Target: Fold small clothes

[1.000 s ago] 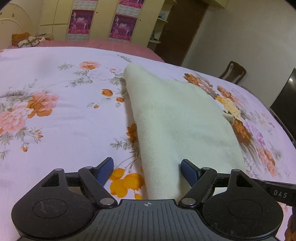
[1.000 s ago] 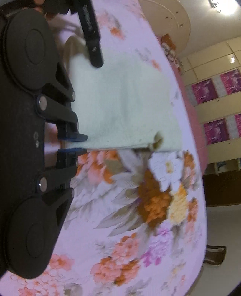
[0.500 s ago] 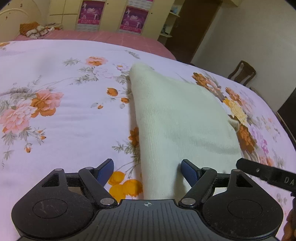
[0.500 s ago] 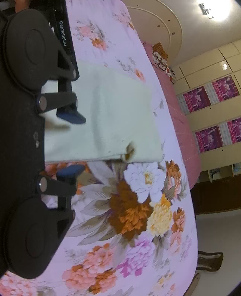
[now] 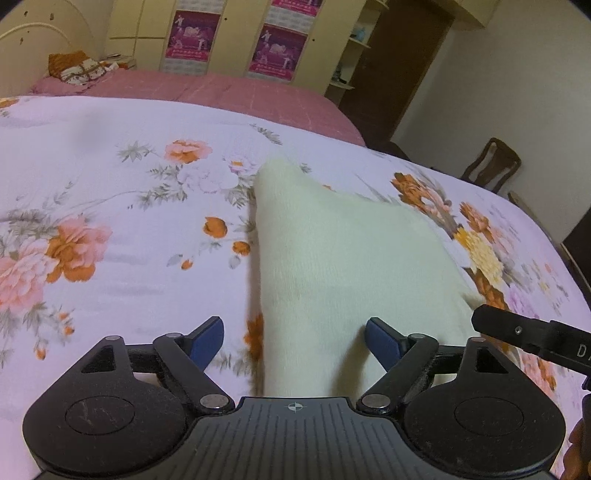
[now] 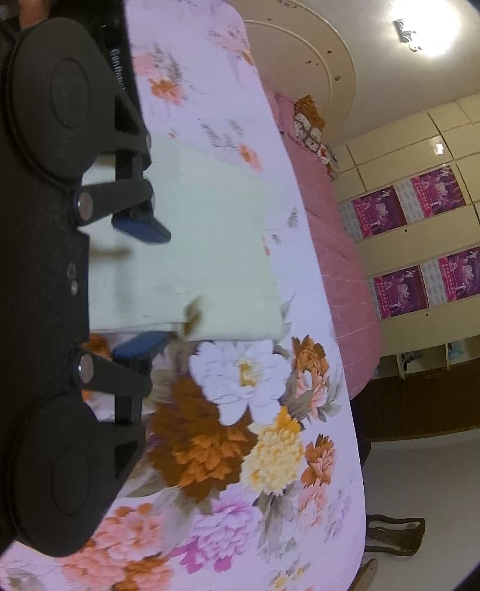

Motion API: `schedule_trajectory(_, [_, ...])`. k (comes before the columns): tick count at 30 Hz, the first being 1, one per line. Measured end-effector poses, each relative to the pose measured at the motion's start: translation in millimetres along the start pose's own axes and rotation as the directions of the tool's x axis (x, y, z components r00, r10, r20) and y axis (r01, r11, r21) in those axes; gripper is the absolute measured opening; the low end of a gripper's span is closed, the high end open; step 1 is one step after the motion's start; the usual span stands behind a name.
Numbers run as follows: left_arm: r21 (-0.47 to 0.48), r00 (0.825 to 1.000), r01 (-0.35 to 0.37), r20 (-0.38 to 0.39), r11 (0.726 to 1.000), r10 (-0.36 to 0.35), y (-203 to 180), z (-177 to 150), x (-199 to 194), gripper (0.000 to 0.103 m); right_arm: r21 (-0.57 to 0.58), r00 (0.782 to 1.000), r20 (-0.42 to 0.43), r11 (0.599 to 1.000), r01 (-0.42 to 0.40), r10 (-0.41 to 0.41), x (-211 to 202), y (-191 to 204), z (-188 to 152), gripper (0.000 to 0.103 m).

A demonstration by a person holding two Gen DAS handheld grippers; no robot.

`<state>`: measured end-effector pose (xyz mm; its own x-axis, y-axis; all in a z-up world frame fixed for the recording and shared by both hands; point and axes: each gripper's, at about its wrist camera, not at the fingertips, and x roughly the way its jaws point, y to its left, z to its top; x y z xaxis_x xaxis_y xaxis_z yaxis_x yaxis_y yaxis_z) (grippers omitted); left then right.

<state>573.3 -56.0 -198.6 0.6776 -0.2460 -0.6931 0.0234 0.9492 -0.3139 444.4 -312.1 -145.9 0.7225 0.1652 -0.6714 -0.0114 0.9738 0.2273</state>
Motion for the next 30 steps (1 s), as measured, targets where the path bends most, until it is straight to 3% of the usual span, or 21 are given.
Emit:
schedule_trajectory(8, [-0.072,0.994,0.103,-0.031,0.992,-0.106,9.3,1.7,26.5,0.087,0.116,0.995,-0.082,0.992,-0.045,0.055,44.3,-31.5,6.5,0.071])
schedule_trajectory(11, [-0.087,0.989,0.141,-0.021,0.986,-0.143,10.6,0.0,30.6,0.086,0.206,0.983,-0.110,0.971,-0.123,0.148,58.6,-47.1,0.9,0.071])
schedule_trajectory(13, [-0.113,0.982,0.183,-0.031,0.976,-0.188,10.6,1.4,34.1,0.069,0.257,0.974,-0.099,0.950,-0.175,0.206,65.8,-56.2,-2.3,0.071])
schedule_trajectory(17, [-0.208,0.971,0.220,-0.045,0.953,-0.234,15.5,1.1,39.5,0.057,0.291,0.955,-0.098,0.926,-0.241,0.279,74.3,-58.3,-0.5,0.055])
schedule_trajectory(19, [-0.257,0.964,0.240,-0.051,0.936,-0.262,18.9,1.5,40.4,0.045,0.298,0.949,-0.103,0.919,-0.258,0.299,75.5,-56.4,0.3,0.048])
schedule_trajectory(21, [-0.261,0.960,0.255,-0.044,0.931,-0.275,18.1,1.1,40.3,0.042,0.303,0.942,-0.104,0.912,-0.277,0.320,74.8,-56.4,1.0,0.037])
schedule_trajectory(25, [-0.239,0.966,0.252,-0.002,0.938,-0.260,14.4,1.1,34.2,0.036,0.286,0.950,-0.077,0.919,-0.270,0.303,67.8,-52.1,2.7,0.032])
schedule_trajectory(30, [-0.193,0.966,0.258,0.031,0.947,-0.257,17.0,11.8,10.0,0.035,0.197,0.950,-0.034,0.934,-0.300,0.312,44.3,-25.2,17.5,0.031])
